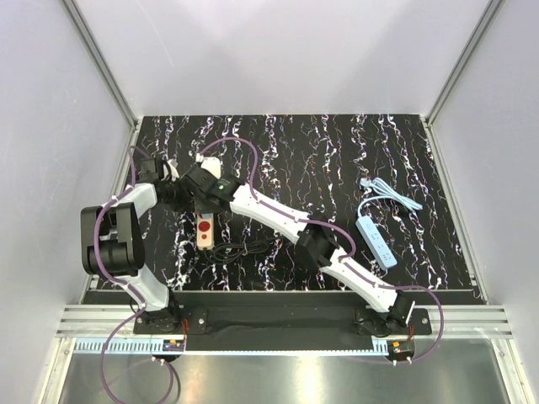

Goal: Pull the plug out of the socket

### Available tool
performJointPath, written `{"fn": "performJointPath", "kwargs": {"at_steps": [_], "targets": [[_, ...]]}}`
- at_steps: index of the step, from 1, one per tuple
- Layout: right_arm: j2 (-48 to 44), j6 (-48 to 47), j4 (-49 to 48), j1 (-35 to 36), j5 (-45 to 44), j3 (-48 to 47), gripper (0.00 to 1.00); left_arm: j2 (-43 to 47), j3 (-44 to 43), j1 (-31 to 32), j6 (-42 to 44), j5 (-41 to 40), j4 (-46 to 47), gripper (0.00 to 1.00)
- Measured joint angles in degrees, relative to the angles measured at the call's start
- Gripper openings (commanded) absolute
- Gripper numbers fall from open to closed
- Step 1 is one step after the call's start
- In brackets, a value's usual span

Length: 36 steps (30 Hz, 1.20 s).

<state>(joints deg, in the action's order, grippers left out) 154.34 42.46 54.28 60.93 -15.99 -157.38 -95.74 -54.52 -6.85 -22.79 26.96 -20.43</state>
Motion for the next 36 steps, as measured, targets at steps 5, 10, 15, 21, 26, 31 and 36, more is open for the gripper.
{"fn": "performJointPath", "kwargs": {"at_steps": [5, 10, 15, 21, 26, 31, 36], "targets": [[-0.07, -4.04, -0.42, 1.90, -4.92, 0.00, 0.00, -0.02, -0.04, 0.02, -0.13, 0.17, -0.44, 0.00], [-0.11, -7.08, -0.37, 3.19, -9.25, 0.00, 0.00, -0.02, -0.09, -0.02, 0.02, 0.79, -0.94, 0.00], [-0.11, -12.83, -0.74, 5.29, -13.99, 0.00, 0.00, -0.02, -0.09, -0.02, -0.17, 1.16, -2.01, 0.00], [-2.38, -17.94, -2.73, 8.52, -17.46, 0.00, 0.00, -1.42, 0.35, 0.04, 0.42, -1.53, -2.36, 0.00], [-11.26, -18.73, -7.74, 11.43, -18.45, 0.04, 0.00, -2.86, 1.42, 0.11, 0.31, -1.68, -3.08, 0.00], [-20.39, -18.01, -11.23, 10.19, -18.36, 2.84, 0.00, -2.01, 1.99, 0.13, 0.55, -2.08, -3.10, 0.02], [-26.64, -14.69, -11.67, 6.29, -13.44, 13.84, 0.40, 1.92, 3.89, 0.15, 0.90, -2.32, -4.57, 0.21]]}}
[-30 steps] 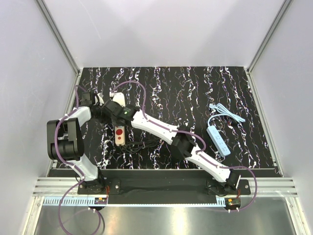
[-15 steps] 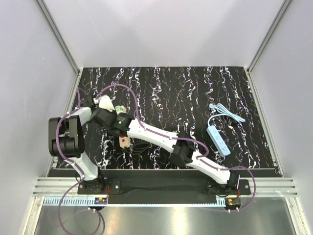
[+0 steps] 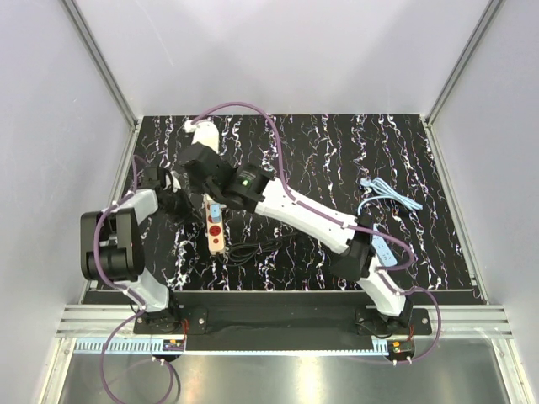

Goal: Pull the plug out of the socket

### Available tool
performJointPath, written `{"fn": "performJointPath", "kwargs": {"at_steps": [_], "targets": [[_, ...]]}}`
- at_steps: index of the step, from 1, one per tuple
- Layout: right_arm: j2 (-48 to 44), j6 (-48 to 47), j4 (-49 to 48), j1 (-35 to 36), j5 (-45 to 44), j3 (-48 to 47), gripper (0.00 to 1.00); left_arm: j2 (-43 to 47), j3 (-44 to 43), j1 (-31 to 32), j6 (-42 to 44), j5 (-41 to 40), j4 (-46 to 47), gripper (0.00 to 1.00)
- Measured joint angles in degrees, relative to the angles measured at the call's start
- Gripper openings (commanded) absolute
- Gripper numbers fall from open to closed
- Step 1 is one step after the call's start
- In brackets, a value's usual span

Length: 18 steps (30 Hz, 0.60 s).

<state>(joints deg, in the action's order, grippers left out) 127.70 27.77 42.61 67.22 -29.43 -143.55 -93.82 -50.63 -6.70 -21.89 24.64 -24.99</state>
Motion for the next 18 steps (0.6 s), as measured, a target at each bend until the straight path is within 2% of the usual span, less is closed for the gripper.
{"fn": "performJointPath", "kwargs": {"at_steps": [1, 4, 7, 8, 11, 15, 18], "targets": [[-0.57, 1.03, 0.39, -0.98, 1.40, 2.58, 0.55, 1.29, 0.28, 0.00, -0.17, 0.07, -0.26, 0.22], [-0.68, 3.23, 1.44, -3.32, 4.85, 8.85, 0.64, 4.81, 0.52, -0.09, -0.85, 0.92, -0.61, 0.22], [0.44, 5.20, 3.93, -4.52, 8.35, 12.00, 0.66, 6.03, 0.39, -0.33, -1.16, 2.21, -0.35, 0.18], [1.11, 5.64, 4.22, -4.61, 9.25, 12.00, 0.74, 5.81, 0.37, -0.42, -1.29, 2.67, -0.20, 0.17], [3.32, 6.64, 4.87, -4.61, 11.61, 11.02, 0.74, 4.28, 0.37, -0.48, -1.90, 4.83, 0.28, 0.16], [7.45, 7.72, 5.38, -4.87, 14.21, 7.69, 0.65, 2.01, 0.39, -0.46, -2.05, 6.12, 1.18, 0.13], [9.60, 8.39, 5.44, -5.31, 15.45, 6.95, 0.64, 1.16, 0.50, -0.46, -2.12, 7.06, 1.81, 0.13]]}}
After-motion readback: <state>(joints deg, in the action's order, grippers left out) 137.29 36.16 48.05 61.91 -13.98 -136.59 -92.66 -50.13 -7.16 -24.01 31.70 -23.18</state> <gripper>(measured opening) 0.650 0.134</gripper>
